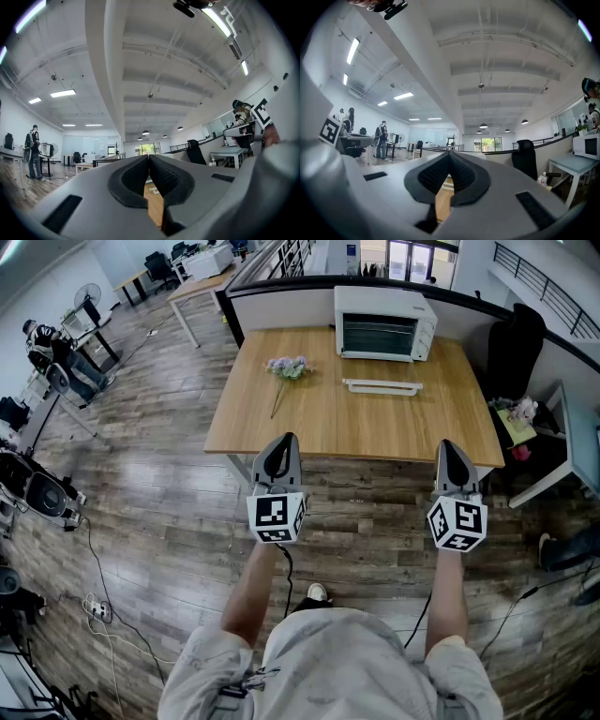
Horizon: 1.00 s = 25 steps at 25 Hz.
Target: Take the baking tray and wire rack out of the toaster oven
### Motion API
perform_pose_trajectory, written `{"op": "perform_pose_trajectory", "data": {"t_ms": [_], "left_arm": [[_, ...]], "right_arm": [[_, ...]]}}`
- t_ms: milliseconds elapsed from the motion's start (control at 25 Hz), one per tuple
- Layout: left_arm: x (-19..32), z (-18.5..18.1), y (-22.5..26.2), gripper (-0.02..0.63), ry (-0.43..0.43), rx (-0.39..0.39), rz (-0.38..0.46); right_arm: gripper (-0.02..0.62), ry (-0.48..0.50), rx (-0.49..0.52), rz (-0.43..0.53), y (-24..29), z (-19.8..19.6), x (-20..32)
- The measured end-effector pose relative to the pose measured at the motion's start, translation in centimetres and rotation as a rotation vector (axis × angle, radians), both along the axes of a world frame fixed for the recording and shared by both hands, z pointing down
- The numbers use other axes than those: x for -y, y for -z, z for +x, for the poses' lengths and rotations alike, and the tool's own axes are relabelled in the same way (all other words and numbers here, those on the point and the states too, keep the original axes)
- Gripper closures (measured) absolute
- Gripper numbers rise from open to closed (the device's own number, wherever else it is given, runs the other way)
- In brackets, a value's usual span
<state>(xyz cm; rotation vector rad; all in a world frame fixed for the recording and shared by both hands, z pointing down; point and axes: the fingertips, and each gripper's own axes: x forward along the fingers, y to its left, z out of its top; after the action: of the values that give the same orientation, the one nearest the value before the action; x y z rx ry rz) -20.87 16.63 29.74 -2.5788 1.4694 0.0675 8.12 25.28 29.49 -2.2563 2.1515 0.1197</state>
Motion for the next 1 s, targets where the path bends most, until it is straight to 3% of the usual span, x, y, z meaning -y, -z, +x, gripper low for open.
{"op": "perform_pose_trajectory", "data": {"t_ms": [440,680,1000], "left_arm": [[2.1,-2.0,-0.4,0.591,0.011,-0.005,-0.002],[3.9,-3.0,-0.6,0.591,0.005,0.0,-0.003],[6.0,-4.3,-1.4,0.59,-0.012,0.0,-0.008]], "right_arm": [[0.574,0.01,0.009,-0.004,-0.3,-1.9,2.4],[0.574,-0.022,0.074,0.009,-0.6,-2.2,3.9],[0.574,-0.027,0.064,-0.01,-1.3,-3.9,5.7]]}}
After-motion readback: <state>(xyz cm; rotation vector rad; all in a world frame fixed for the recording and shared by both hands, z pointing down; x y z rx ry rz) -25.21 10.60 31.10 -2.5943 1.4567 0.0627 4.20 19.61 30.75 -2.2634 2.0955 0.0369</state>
